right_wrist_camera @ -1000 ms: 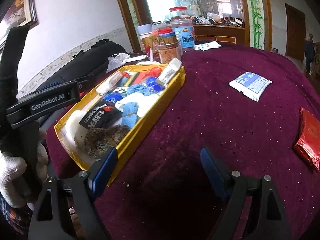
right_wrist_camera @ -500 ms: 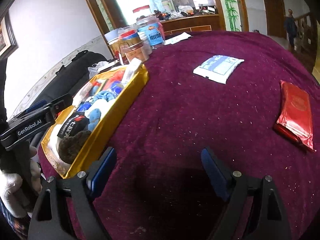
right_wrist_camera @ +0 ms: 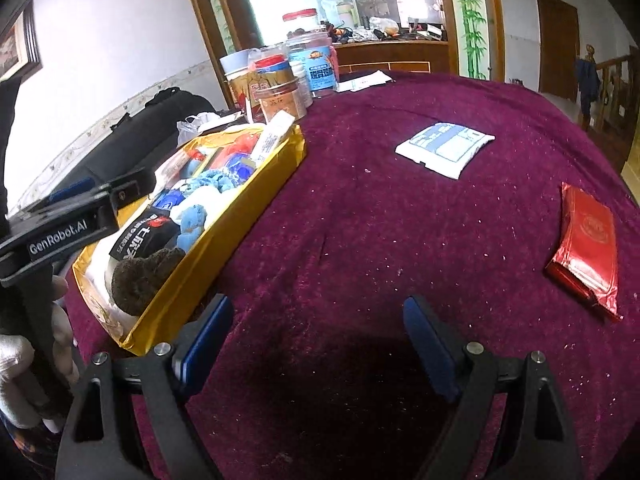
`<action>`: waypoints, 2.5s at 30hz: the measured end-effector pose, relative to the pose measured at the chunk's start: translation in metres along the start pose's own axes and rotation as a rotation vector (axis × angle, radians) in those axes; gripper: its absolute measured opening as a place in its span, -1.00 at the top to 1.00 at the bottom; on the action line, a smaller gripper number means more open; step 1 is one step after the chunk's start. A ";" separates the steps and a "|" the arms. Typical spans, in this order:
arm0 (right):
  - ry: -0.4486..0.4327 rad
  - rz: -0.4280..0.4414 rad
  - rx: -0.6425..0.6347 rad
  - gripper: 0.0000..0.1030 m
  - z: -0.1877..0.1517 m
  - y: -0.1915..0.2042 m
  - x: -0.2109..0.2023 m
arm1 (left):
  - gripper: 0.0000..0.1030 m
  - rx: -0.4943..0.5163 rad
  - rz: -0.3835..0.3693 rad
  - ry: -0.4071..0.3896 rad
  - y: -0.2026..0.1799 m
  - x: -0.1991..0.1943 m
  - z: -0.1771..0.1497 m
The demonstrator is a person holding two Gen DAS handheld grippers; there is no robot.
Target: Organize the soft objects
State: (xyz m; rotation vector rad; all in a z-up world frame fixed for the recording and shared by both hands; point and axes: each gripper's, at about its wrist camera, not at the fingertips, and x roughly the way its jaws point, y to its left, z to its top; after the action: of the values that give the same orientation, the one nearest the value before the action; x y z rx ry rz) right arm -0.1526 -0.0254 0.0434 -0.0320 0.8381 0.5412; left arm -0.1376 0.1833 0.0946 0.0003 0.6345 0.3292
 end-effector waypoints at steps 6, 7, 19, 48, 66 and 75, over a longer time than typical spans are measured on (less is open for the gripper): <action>-0.005 -0.027 -0.087 -0.68 0.003 0.021 -0.002 | -0.99 -0.065 0.014 -0.083 0.016 -0.015 -0.001; -0.008 -0.032 -0.101 -0.68 0.005 0.025 -0.002 | -0.99 -0.080 0.017 -0.106 0.020 -0.019 -0.001; -0.209 -0.122 -0.180 -1.00 0.027 0.070 -0.020 | -0.99 -0.236 -0.097 -0.245 0.065 -0.046 -0.004; -0.032 -0.136 -0.367 -1.00 0.019 0.129 0.029 | -0.99 -0.333 0.023 -0.006 0.108 0.010 -0.027; -0.033 -0.138 -0.375 -1.00 0.019 0.132 0.029 | -0.99 -0.330 0.027 0.015 0.109 0.016 -0.027; -0.063 -0.116 -0.368 -1.00 0.021 0.130 0.020 | -0.99 -0.306 0.057 0.029 0.106 0.018 -0.028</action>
State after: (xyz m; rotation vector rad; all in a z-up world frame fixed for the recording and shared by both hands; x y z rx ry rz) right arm -0.1882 0.1011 0.0672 -0.3963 0.6621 0.5774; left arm -0.1723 0.2860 0.0719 -0.2795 0.6084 0.4797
